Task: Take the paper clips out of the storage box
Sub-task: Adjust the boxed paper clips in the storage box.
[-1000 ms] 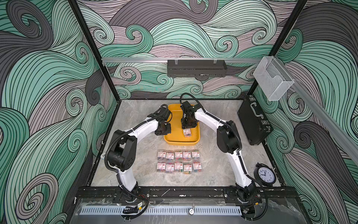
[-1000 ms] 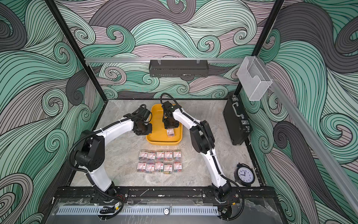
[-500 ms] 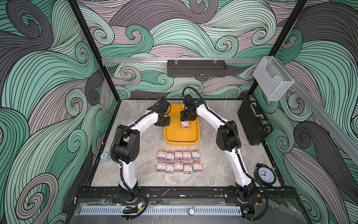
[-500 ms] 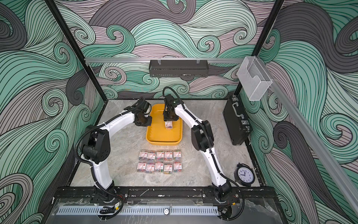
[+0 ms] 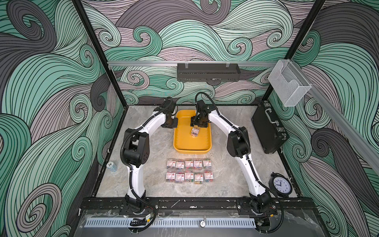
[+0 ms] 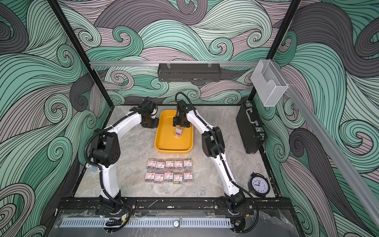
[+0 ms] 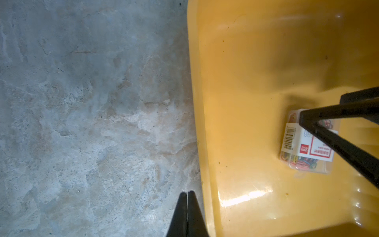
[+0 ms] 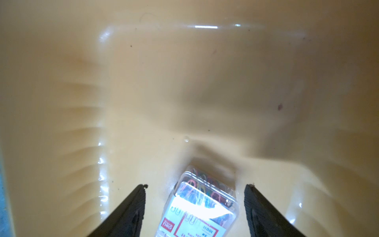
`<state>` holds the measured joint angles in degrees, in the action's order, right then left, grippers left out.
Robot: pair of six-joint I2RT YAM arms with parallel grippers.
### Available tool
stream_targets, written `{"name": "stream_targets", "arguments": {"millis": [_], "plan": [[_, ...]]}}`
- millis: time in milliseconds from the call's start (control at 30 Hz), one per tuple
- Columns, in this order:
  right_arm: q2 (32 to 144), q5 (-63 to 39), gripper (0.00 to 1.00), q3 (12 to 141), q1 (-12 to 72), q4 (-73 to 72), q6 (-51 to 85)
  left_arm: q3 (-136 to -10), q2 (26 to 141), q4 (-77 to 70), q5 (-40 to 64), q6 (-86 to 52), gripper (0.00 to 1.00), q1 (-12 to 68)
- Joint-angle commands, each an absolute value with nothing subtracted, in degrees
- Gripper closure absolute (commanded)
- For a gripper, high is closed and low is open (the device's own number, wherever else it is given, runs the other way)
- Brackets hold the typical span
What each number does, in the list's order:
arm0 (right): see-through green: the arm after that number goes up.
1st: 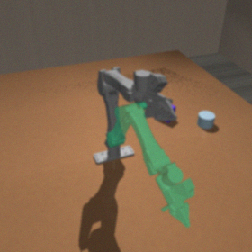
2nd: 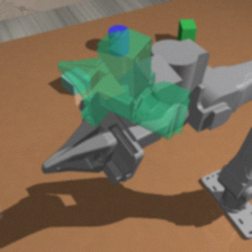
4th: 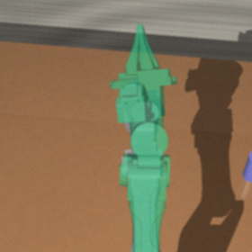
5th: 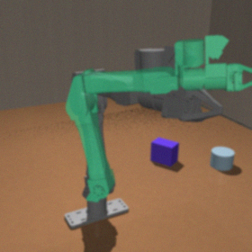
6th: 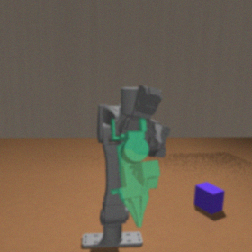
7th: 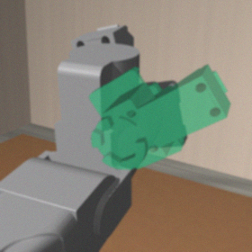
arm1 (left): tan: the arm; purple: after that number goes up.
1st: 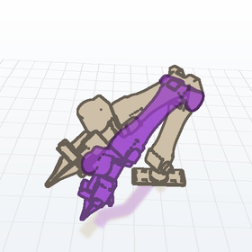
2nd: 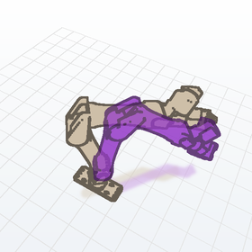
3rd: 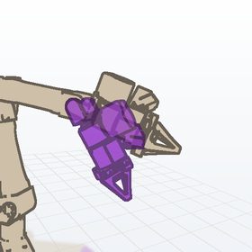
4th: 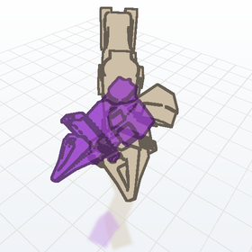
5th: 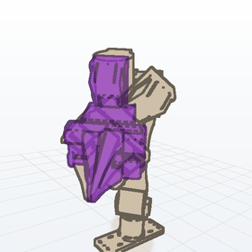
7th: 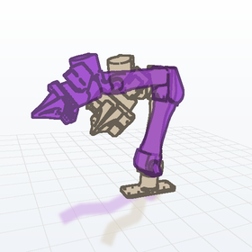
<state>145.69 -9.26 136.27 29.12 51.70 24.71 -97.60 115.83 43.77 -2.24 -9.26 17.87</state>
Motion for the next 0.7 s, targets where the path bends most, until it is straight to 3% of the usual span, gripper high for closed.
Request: {"name": "stream_targets", "arguments": {"millis": [0,333,667], "plan": [[147.4,-13.8,0.23,137.7,29.1,51.9,25.7,-98.0,112.9,47.3,-1.1,-9.8,0.95,17.8],[149.8,-28.6,0.21,140.1,29.1,44.6,25.5,-93.7,106.5,47.4,0.9,-11.4,0.94,17.8],[143.6,-8.3,0.16,136.6,31.0,52.3,20.8,-90.3,101.6,47.3,4.5,-14.7,0.92,18.2]]}}
